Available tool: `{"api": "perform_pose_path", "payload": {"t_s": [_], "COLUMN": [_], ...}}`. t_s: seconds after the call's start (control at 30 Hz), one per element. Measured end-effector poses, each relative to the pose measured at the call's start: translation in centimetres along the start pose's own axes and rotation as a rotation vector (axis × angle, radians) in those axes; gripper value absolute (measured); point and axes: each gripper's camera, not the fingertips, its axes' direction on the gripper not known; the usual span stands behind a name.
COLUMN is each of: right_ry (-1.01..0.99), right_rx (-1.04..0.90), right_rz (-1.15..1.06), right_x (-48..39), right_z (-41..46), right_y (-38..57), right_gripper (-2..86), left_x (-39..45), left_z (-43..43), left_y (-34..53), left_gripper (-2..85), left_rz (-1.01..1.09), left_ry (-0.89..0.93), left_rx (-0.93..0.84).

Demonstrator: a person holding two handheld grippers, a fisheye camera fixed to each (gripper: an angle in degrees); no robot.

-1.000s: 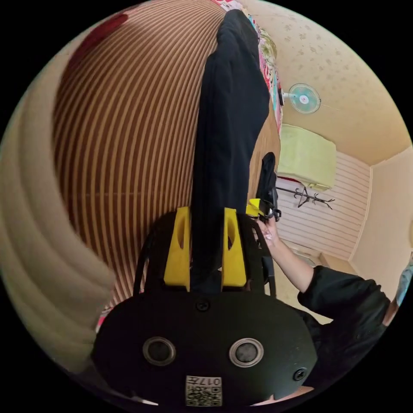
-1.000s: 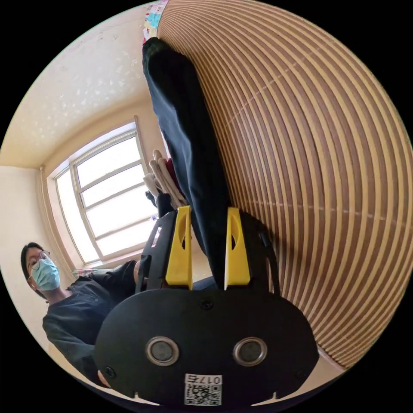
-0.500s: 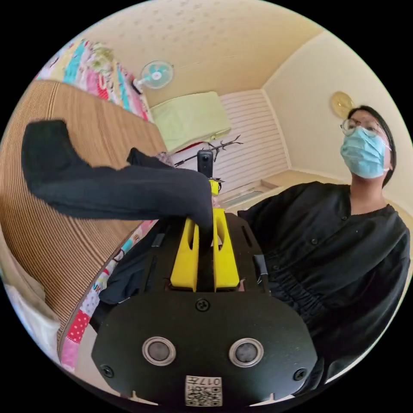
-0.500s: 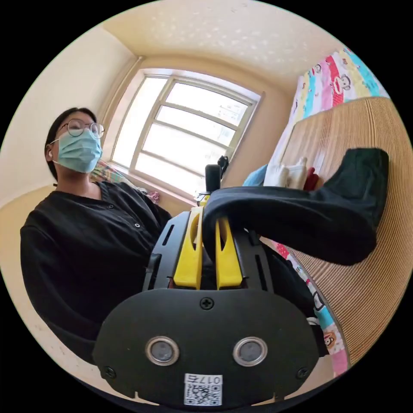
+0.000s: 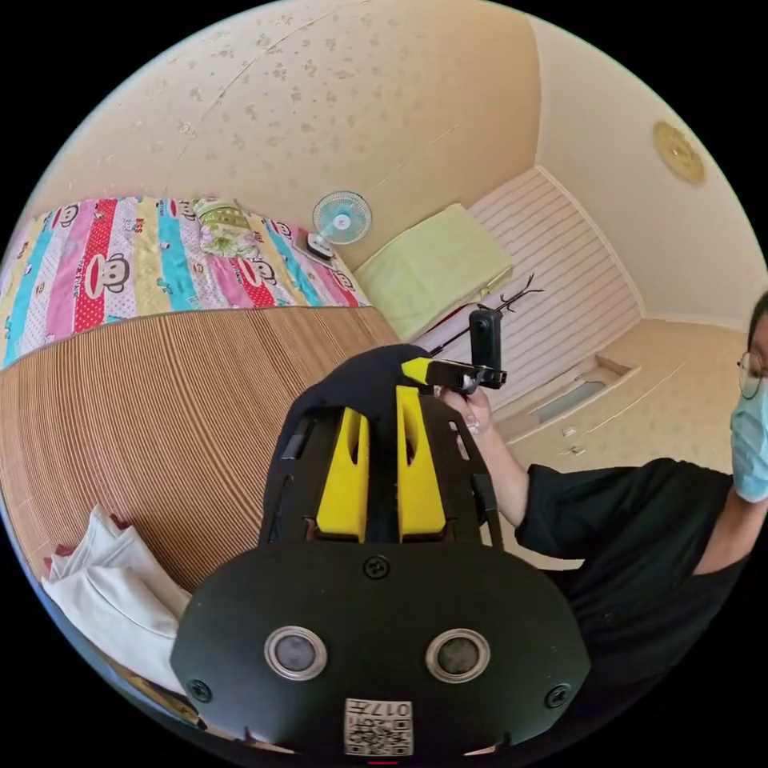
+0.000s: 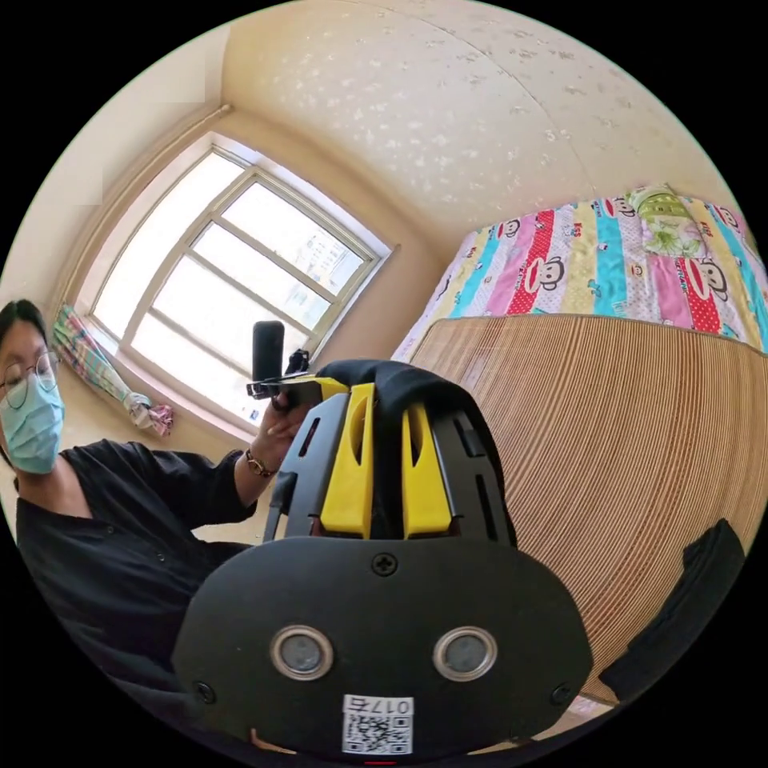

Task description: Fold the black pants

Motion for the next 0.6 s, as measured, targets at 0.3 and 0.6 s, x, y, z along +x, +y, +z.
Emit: {"api": "perform_pose_path", "payload": {"t_s": [0.3,0.6], "right_ry": [-0.252,-0.235], "right_rx": [0.042,0.175], "right_rz": [-0.179,-0.432], "right_x": [-5.9,-13.8], "right_z": [1.5,-3.1], "right_y": [8.5,1.4], "right_gripper": [0.7,0.9], "left_x": [2.6,15.0], "left_z": [2.7,-1.7], "left_y": [11.3,5.7], "left_gripper": [5.2,5.0], "left_rz": [0.123,0.433], "left_ry": [0.357,0.133], "left_rx": [-0.004,0.126]}}
